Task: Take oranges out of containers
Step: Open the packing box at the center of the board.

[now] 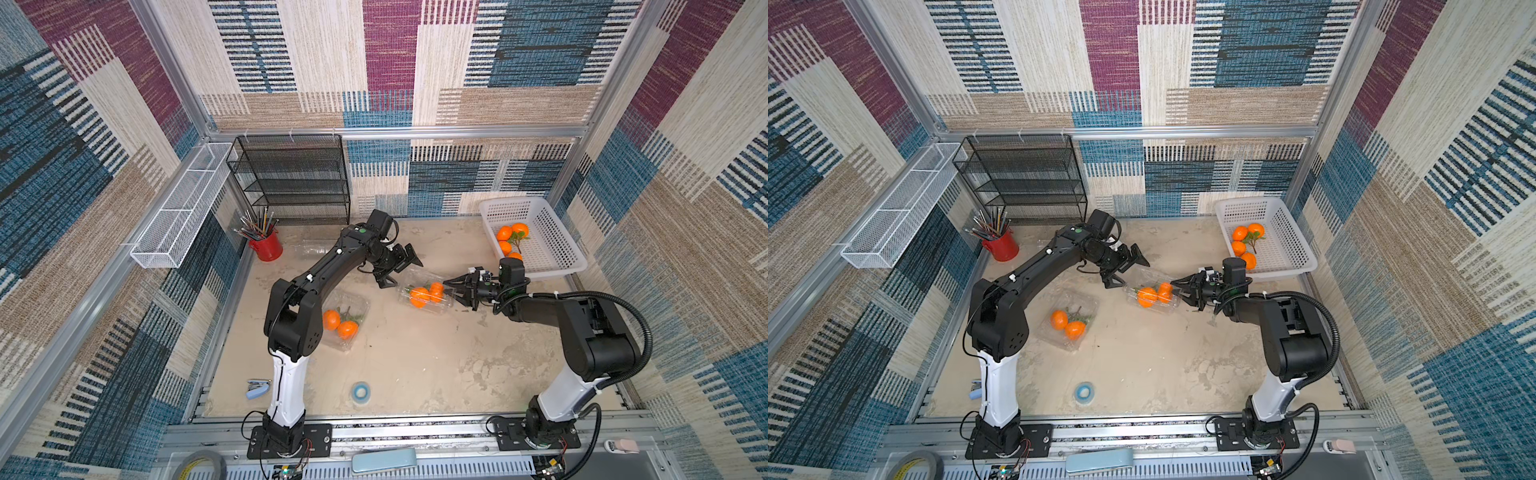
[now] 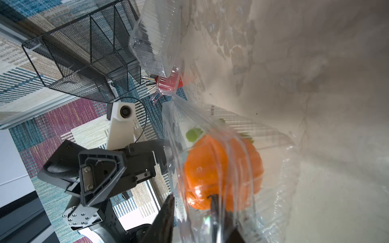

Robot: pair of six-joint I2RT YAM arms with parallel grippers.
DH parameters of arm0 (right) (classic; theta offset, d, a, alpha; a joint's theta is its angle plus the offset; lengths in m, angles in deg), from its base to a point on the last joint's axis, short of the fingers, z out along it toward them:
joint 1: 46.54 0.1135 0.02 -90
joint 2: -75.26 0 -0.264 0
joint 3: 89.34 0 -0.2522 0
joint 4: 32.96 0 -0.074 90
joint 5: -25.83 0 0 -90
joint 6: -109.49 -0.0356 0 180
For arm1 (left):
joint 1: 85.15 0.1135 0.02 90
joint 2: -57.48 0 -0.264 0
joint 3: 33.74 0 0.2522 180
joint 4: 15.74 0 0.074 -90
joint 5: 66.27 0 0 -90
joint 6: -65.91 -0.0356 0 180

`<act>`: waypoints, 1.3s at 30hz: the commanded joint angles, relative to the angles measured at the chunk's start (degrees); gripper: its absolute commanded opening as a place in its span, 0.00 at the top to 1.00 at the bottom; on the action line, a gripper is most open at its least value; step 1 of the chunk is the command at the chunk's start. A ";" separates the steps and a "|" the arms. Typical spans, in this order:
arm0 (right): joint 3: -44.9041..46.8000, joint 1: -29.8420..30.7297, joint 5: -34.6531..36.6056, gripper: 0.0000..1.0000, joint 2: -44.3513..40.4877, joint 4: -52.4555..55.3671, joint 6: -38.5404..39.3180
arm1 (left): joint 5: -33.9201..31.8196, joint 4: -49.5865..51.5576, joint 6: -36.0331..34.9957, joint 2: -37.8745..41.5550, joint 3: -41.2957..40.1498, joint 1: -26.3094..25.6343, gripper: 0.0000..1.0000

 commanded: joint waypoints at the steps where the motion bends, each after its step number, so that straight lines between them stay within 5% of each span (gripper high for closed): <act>1: 0.10 -0.01 0.99 0.69 0.44 -3.52 -4.00 | -1.43 0.21 -1.18 2.12 -1.86 0.23 0.00; 9: 0.21 -0.80 3.10 0.78 0.45 -4.17 -9.12 | -2.18 -7.32 2.70 8.70 -12.64 0.92 0.00; 15: 0.53 -1.25 5.84 0.82 0.38 -4.58 -13.45 | 0.31 -35.95 15.41 17.76 -33.59 0.70 0.02; 19: -0.02 -1.19 7.40 0.82 0.52 -5.05 -15.77 | -0.17 -43.77 18.25 20.13 -40.41 -0.97 0.04; 26: -1.14 -0.74 10.12 0.82 1.79 -8.39 -21.31 | -1.66 -58.27 25.37 19.82 -47.51 -4.50 0.07; 39: -1.91 1.39 12.22 0.82 3.00 -10.31 -23.87 | -4.83 -62.42 29.64 16.77 -48.84 -7.65 0.09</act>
